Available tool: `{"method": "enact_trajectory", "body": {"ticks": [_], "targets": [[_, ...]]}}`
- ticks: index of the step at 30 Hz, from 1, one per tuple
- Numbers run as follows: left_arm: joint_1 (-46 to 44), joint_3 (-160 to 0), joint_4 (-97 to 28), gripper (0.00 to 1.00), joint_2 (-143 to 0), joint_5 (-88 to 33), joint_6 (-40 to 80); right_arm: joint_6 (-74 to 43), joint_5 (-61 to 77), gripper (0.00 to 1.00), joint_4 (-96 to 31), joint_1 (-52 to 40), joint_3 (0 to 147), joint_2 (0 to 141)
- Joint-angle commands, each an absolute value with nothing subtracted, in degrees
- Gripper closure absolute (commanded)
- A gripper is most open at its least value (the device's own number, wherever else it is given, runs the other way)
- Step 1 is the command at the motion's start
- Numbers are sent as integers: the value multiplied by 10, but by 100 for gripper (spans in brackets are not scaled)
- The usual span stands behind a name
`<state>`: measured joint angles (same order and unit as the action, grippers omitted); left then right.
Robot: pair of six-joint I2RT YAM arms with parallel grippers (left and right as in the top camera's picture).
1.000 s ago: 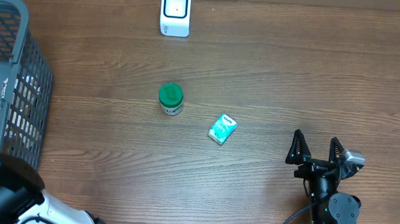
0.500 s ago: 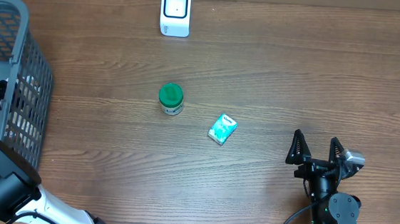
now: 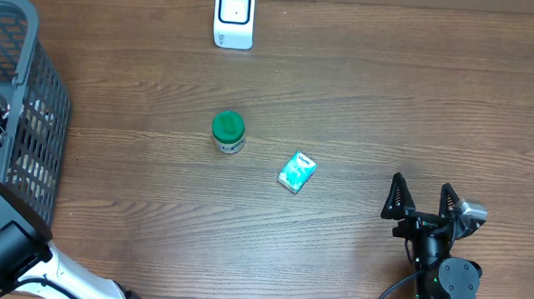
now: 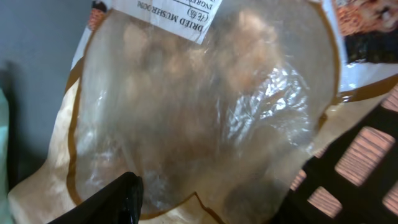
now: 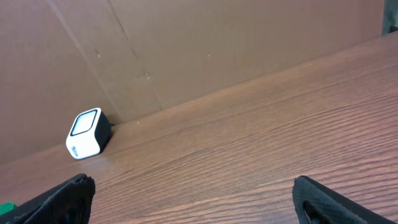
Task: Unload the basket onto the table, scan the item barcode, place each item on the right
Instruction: 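Lift the clear snack bag out and carry it toward the scanner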
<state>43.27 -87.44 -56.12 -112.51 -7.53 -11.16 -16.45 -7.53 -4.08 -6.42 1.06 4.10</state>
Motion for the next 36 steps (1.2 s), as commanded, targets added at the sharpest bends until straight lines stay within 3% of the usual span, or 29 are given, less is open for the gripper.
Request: {"method": "enact_trajectory", "body": {"ticks": [1,4,7,11,13,20,36], "targets": [[435,-866,-558,39,-1157,-70,-120,-161,-79,0,-38,-63,5,40],[435,-866,-555,43,-1174,-70,-120,-161,-79,0,-38,-63,5,40],[435,-866,-551,57,-1184,-71,-116,-161,-79,0,-38,-63,5,40],[435,-866,-545,87,-1185,-71,-115,-161,-79,0,-38,-63,5,40],[435,-866,-544,96,-1185,-71,-116,-161,-79,0,-38,-63,5,40],[435,-893,-566,96,-1184,-70,-116,-161,-79,0,-38,-63,5,40],[435,-1195,-755,96,-1171,-86,-50,-161,-79,0,-38,-63,5,40]]}}
